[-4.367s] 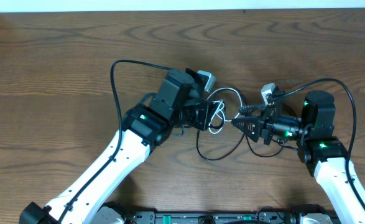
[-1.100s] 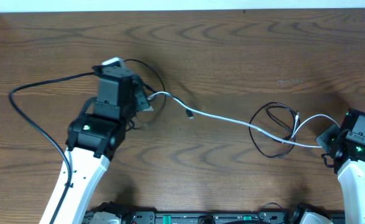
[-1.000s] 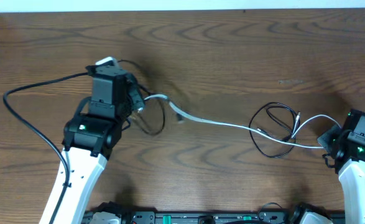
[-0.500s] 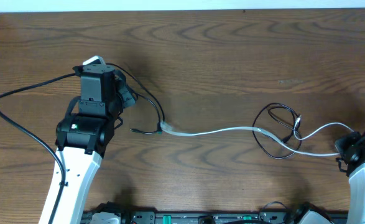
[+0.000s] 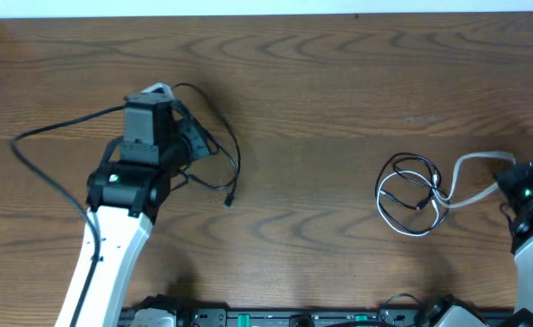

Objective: Untangle cables

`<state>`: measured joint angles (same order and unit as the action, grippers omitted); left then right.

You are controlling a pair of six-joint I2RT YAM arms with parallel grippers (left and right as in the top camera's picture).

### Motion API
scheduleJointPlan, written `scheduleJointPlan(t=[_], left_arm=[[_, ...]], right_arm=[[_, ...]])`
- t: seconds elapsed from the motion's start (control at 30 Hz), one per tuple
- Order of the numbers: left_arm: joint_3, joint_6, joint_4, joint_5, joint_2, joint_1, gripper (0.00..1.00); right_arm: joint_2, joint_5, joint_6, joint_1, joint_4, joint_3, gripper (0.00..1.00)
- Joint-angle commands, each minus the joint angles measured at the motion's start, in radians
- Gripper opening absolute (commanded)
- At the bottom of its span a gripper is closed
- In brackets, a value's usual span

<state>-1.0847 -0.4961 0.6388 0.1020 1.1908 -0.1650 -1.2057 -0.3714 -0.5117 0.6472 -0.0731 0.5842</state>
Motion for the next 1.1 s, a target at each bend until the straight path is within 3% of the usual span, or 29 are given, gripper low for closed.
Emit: scheduleJointPlan(t=[0.0, 0.23, 0.33, 0.47, 0.67, 0.73, 0.9, 1.07], left_arm=[[-0.003, 0.028, 0.020, 0.074, 0.064, -0.041, 0.08], [-0.003, 0.032, 0.016, 0.072, 0.145, -0.139, 0.08], [-0.003, 0.032, 0.010, 0.070, 0.172, -0.182, 0.07], [-0.003, 0.032, -0.004, 0.070, 0.190, -0.219, 0.08], [-0.003, 0.032, -0.019, 0.070, 0.196, -0.245, 0.08], [-0.003, 0.032, -0.018, 0.070, 0.196, -0.247, 0.07], [-0.003, 0.032, -0.019, 0.070, 0.196, -0.247, 0.07], [-0.003, 0.032, -0.019, 0.070, 0.196, -0.247, 0.08]], right_arm=[[0.002, -0.461, 0.058, -0.051, 0.218, 0.010, 0.01], [0.004, -0.579, -0.193, -0.141, 0.615, 0.095, 0.01], [0.004, -0.589, -0.254, -0.183, 0.607, 0.216, 0.01], [0.003, -0.591, -0.269, -0.247, 0.391, 0.383, 0.01], [-0.004, -0.443, -0.135, -0.312, -0.034, 0.589, 0.01], [-0.008, -0.329, -0.067, -0.327, -0.175, 0.650, 0.01], [-0.019, 0.188, 0.153, -0.389, -0.511, 0.787, 0.01], [-0.024, 0.546, 0.203, -0.412, -0.718, 0.807, 0.01]])
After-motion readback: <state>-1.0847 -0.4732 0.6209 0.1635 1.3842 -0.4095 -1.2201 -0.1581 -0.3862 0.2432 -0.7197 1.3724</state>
